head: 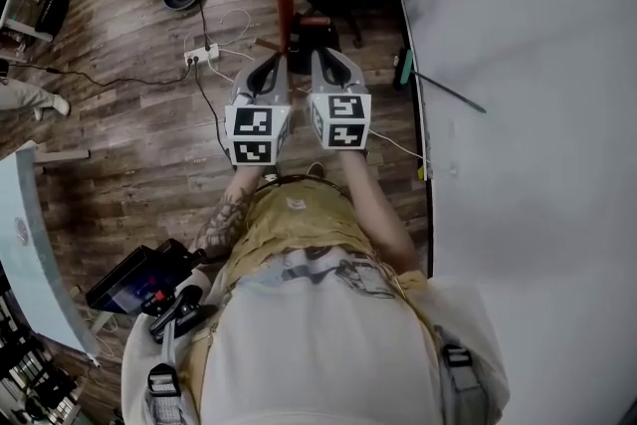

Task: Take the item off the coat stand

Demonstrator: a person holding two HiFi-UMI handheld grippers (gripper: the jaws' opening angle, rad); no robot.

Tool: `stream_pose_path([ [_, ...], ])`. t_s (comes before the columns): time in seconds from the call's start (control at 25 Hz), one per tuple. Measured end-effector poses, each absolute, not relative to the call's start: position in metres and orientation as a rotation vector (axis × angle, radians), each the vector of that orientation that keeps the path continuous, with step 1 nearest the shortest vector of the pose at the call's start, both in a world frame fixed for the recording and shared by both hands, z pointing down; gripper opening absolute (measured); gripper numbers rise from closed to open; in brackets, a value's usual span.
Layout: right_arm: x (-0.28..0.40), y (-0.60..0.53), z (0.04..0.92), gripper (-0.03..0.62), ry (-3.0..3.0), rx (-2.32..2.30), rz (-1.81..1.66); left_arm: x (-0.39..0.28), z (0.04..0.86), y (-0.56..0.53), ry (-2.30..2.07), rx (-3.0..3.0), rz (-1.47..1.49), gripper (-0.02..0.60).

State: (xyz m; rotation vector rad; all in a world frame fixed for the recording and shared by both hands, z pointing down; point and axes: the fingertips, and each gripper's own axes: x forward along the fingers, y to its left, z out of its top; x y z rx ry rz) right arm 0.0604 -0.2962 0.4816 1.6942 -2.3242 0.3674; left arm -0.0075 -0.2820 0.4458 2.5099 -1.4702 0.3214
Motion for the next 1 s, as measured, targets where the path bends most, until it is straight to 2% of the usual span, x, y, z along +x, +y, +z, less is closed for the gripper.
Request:
stream_pose_path([
  [0.24, 0.065, -0.305, 0.511, 0.069, -2.248, 1.620, 0.367, -0.007, 0.467, -0.282, -1.441, 2.465, 0.371, -0.003],
  [0.44, 0.067, -0.323, 0.533, 0.135, -2.178, 1.531, 0.347, -0.007, 0.476, -0.278, -1.422, 2.460, 0.382, -0.003],
  [0.76, 0.067, -0.338, 0.557, 0.147, -2.085, 1.356, 0.321, -0.004, 0.474, -0.277, -1.409, 2.460, 0.390, -0.003],
  [0.8, 0.067, -0.338, 0.561, 0.144, -2.067, 1.346, 0.316, -0.003, 0.474, -0.276, -1.407, 2.460, 0.394, -0.003],
  [0.84, 0.067, -0.339, 0.564, 0.101, -2.047, 1.346, 0.308, -0.003, 0.475, -0.276, -1.405, 2.460, 0.396, -0.003],
  [0.88, 0.069, -0.340, 0.565, 0.022, -2.032, 1.355, 0.299, -0.003, 0.475, -0.277, -1.402, 2.461, 0.398, -0.003],
  [1.0, 0.071, -0.339, 0.560, 0.006, -2.034, 1.393, 0.291, -0.002, 0.474, -0.277, -1.394, 2.464, 0.404, -0.003],
])
